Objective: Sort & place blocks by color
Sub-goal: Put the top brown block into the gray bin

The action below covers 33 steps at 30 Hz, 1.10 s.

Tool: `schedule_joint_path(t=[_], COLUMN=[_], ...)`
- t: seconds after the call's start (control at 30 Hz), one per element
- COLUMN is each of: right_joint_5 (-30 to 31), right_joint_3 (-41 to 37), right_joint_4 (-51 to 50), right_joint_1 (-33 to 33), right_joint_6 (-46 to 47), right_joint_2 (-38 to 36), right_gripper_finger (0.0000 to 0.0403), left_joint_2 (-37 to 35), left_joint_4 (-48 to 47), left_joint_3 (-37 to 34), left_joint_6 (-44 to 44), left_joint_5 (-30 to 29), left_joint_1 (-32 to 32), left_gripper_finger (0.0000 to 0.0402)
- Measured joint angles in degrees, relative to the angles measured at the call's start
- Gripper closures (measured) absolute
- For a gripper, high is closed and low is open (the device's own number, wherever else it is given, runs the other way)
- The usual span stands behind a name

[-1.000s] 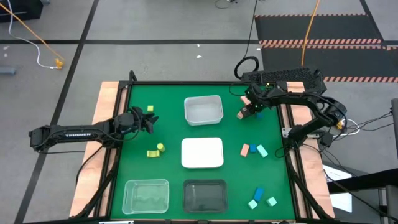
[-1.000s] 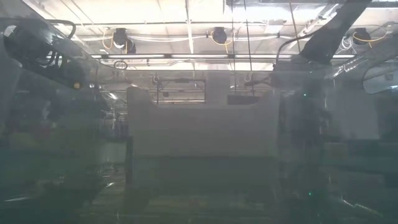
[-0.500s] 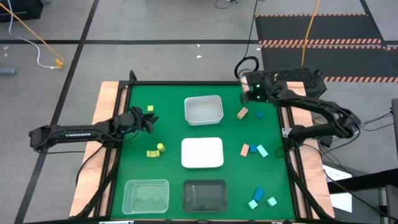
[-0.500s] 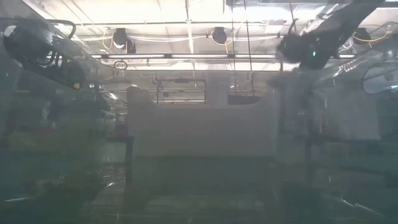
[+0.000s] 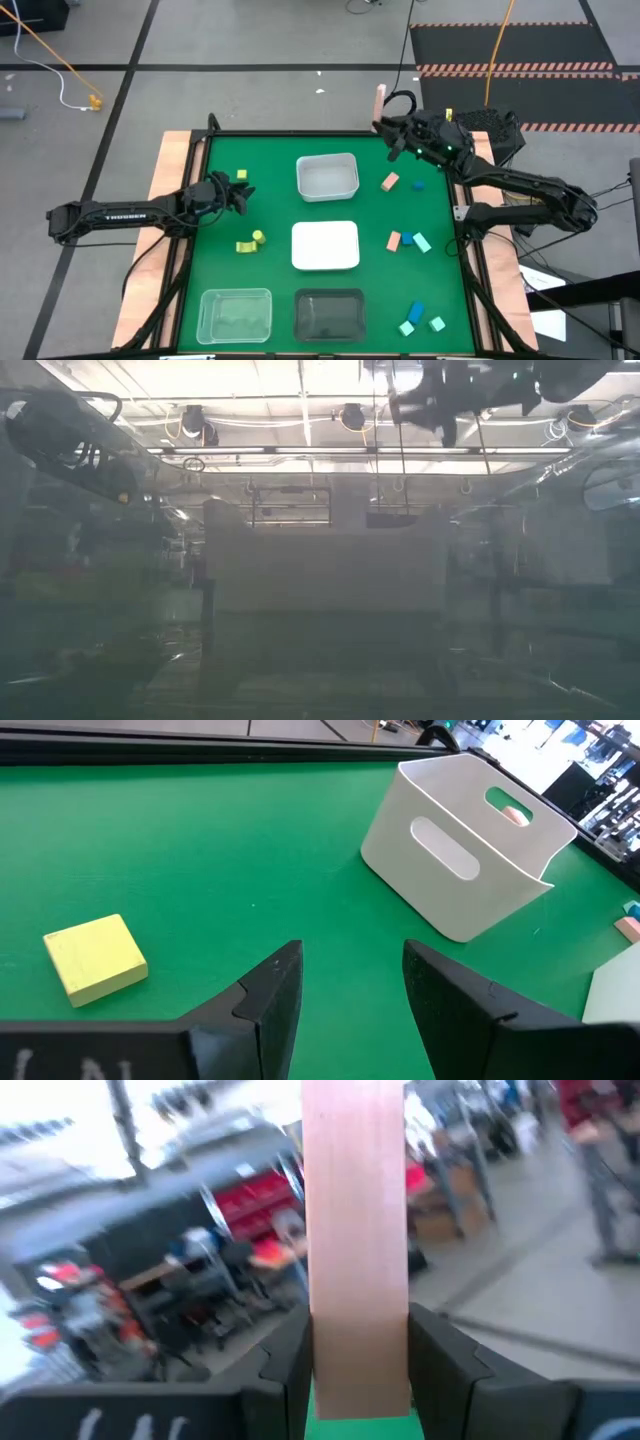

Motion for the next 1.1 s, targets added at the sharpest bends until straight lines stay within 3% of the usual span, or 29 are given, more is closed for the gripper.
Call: schedule_joint_path(t=[0.33,0.67,0.87,1.1], right_joint_5=[0.26,7.49,12.34,12.70], right_joint_3=[0.04,0.04,0.04,0.04], right_joint_4=[2.90,11.40,12.39,12.41], right_joint_1=[9.02,19.31,21.88,21.59], right_joint_6=[1.10,1.20,1.36,3.37], right_joint_2=[2.22,15.93,23.46,28.53], right_gripper_finger=[0.0292,0.0292,0.0292,0.0272], left_joint_2=[0.00,0.01,0.01,0.00], left_joint_4=[0.00,0.00,0.00,0.00], left_joint_3=[0.00,0.01,0.01,0.02], left_joint_6=[0.00,-0.06,-0.05,-0.01], left_joint_5=[0.00,0.00,0.00,0.00], left_joint_1=[0.02,0.02,0.02,0.02], left_gripper_finger=[0.0227,0.0227,0.0227,0.0227])
